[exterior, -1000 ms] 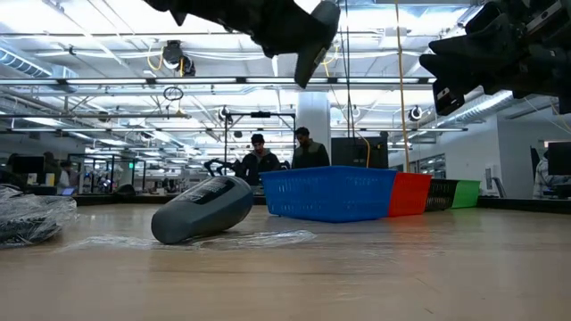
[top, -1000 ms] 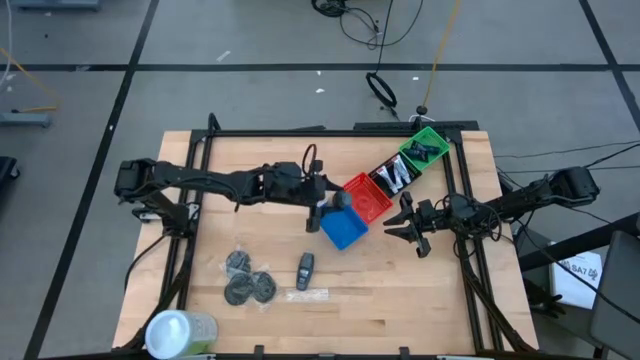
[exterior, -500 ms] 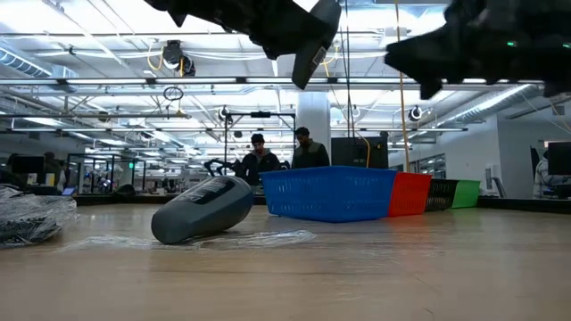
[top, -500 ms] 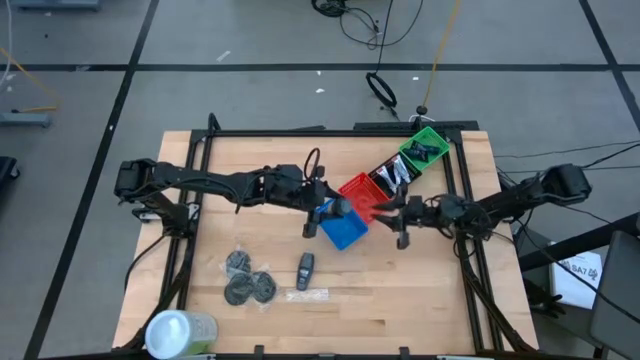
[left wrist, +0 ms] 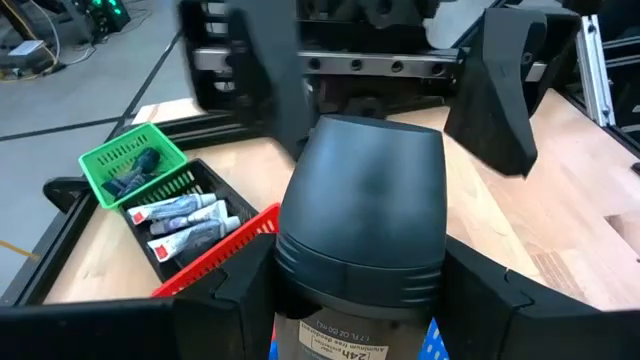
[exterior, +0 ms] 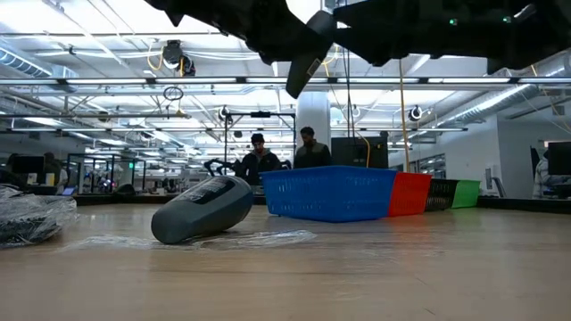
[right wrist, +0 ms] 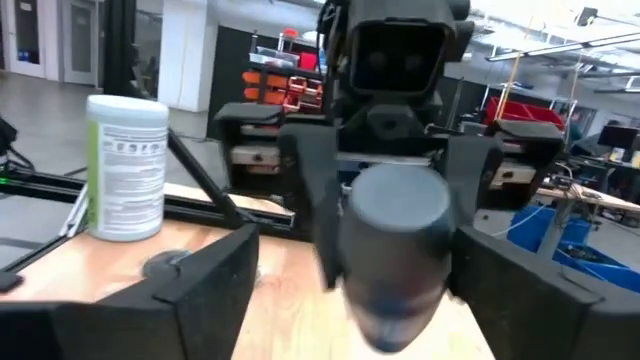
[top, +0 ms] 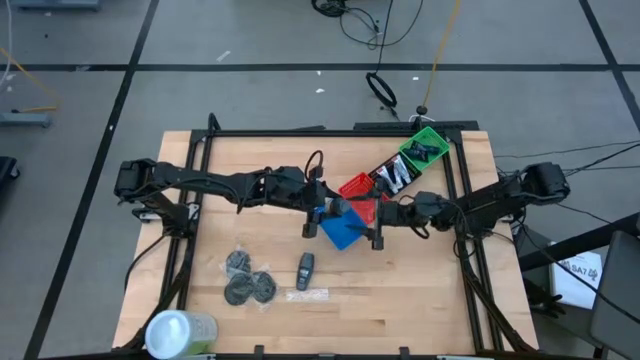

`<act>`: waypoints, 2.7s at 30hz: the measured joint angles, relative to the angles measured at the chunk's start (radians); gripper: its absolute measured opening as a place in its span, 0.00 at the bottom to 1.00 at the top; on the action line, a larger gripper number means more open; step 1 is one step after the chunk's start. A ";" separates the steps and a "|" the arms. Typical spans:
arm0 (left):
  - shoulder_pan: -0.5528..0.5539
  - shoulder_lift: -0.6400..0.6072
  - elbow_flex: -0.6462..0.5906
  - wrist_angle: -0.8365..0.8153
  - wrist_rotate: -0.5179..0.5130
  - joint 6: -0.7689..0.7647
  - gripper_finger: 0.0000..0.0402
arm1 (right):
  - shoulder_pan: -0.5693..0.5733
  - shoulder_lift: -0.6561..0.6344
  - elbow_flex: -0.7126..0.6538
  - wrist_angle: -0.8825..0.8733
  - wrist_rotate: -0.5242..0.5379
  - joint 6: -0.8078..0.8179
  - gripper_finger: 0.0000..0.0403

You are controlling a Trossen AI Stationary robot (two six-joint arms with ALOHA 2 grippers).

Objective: Pick & Place Travel size toiletries
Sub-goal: Put the left deodorant into the red bin, then put the deodorant into the red bin

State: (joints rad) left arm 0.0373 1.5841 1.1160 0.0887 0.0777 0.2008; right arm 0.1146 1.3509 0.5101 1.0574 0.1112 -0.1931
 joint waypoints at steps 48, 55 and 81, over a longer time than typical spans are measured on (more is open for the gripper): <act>-0.044 -0.243 -0.032 -0.295 -0.188 -0.108 0.67 | -0.035 -0.031 0.066 -0.401 0.390 0.194 0.44; -0.037 -0.282 -0.218 -0.190 -0.266 -0.182 0.67 | -0.063 -0.090 0.066 -0.637 0.450 0.323 0.44; -0.026 -0.282 -0.381 -0.123 -0.376 -0.315 0.68 | -0.094 -0.101 0.066 -0.927 0.437 0.525 0.72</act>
State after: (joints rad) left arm 0.0116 1.3025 0.7353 -0.0340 -0.2985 -0.1139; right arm 0.0204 1.2503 0.5759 0.1307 0.5479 0.3316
